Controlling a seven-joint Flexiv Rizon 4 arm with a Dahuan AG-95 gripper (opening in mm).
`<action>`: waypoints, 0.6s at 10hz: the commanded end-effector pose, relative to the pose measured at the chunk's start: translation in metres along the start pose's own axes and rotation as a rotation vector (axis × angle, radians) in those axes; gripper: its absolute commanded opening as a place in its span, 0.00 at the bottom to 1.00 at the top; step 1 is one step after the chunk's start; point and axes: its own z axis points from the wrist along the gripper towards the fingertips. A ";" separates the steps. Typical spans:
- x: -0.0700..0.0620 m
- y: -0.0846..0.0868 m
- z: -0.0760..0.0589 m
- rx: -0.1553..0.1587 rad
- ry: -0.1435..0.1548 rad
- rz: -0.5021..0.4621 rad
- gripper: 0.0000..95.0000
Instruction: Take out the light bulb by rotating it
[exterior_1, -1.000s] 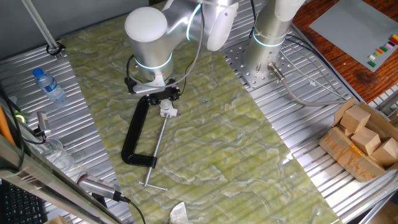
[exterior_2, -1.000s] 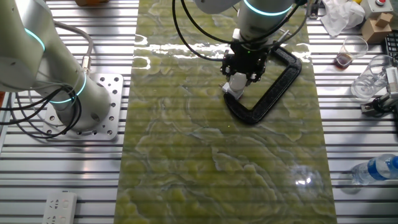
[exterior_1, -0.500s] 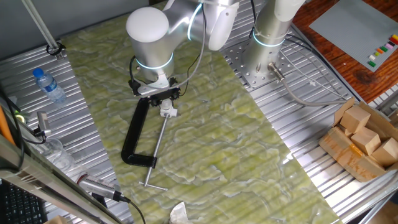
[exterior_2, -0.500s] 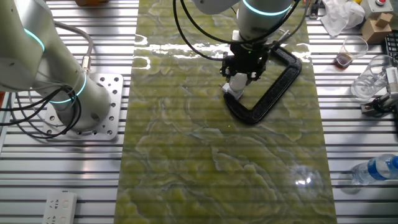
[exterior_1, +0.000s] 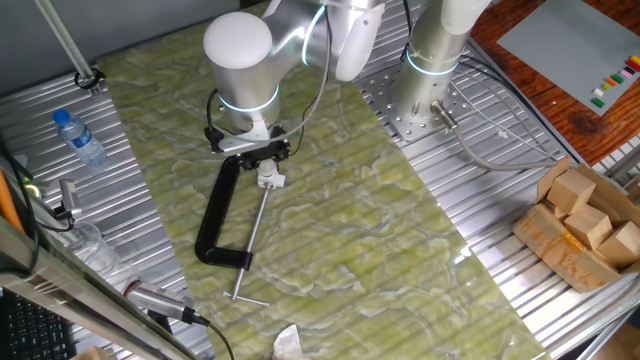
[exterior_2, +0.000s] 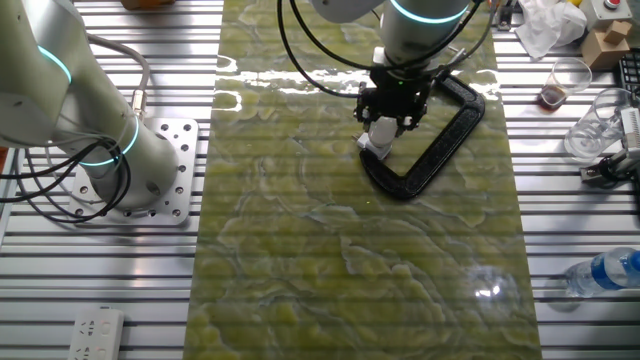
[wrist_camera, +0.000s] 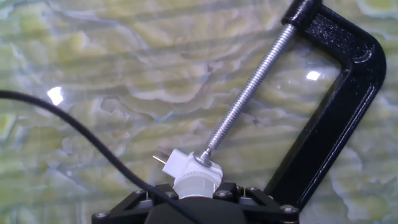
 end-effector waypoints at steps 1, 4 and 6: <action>0.000 -0.001 -0.001 0.001 -0.003 0.026 0.60; -0.001 -0.001 -0.002 -0.002 -0.008 0.224 0.80; 0.000 -0.001 -0.002 -0.004 -0.013 0.499 0.80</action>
